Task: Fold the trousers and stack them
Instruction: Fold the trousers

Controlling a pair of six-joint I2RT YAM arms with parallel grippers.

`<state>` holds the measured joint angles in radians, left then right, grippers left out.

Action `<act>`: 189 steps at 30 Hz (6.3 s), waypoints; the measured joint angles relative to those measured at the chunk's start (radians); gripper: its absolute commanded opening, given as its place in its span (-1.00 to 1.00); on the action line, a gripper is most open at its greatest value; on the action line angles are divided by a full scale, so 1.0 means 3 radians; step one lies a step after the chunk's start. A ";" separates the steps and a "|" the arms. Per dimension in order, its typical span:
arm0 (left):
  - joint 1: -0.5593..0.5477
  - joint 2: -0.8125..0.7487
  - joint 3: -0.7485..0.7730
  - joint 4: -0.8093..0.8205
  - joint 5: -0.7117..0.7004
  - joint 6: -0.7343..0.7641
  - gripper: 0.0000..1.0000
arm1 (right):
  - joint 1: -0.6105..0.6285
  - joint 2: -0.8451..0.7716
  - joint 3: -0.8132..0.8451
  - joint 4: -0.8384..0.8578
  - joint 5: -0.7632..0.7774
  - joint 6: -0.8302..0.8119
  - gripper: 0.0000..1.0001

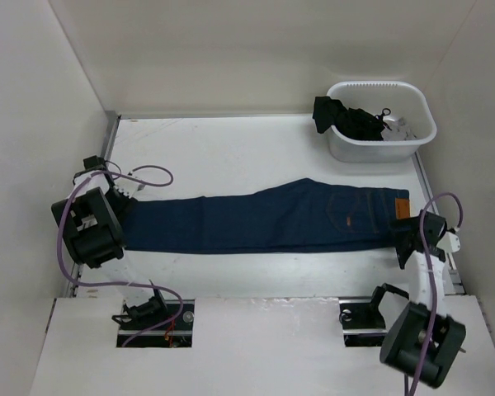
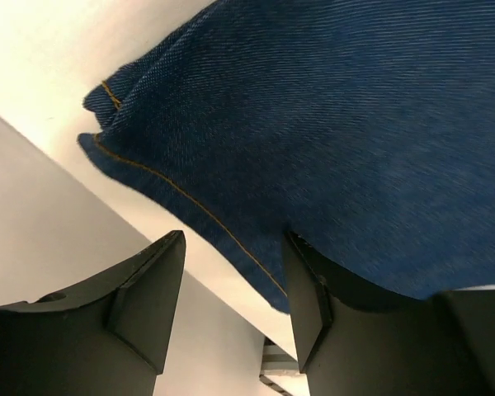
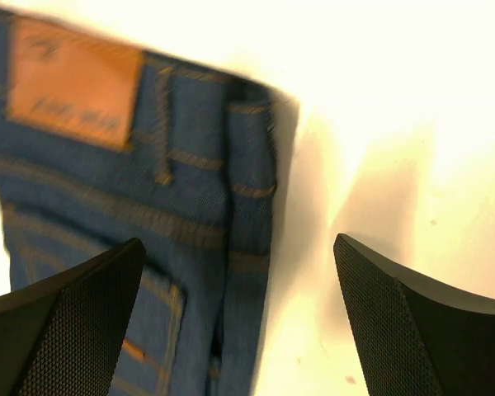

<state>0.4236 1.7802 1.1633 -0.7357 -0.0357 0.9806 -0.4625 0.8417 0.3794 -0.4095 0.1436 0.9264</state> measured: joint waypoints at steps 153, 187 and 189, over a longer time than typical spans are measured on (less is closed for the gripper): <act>-0.2927 -0.0181 -0.0313 0.0393 0.0931 -0.1600 -0.10 | 0.2632 0.3150 0.2430 0.1296 -0.0392 -0.0847 0.67; -0.2931 -0.0148 -0.0277 0.0365 0.0918 -0.1611 -0.12 | 0.3073 0.2705 0.1762 0.1082 0.0491 -0.0154 -1.00; -0.2940 -0.0148 -0.0277 0.0365 0.0908 -0.1611 -0.12 | 0.3091 0.2655 0.1765 0.1129 0.0456 -0.0173 -0.98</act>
<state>-0.4583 1.7359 1.0801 -0.6262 0.2367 0.4973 0.4648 1.6382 0.9089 -0.0708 0.2806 0.8745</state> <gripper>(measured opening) 0.443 0.003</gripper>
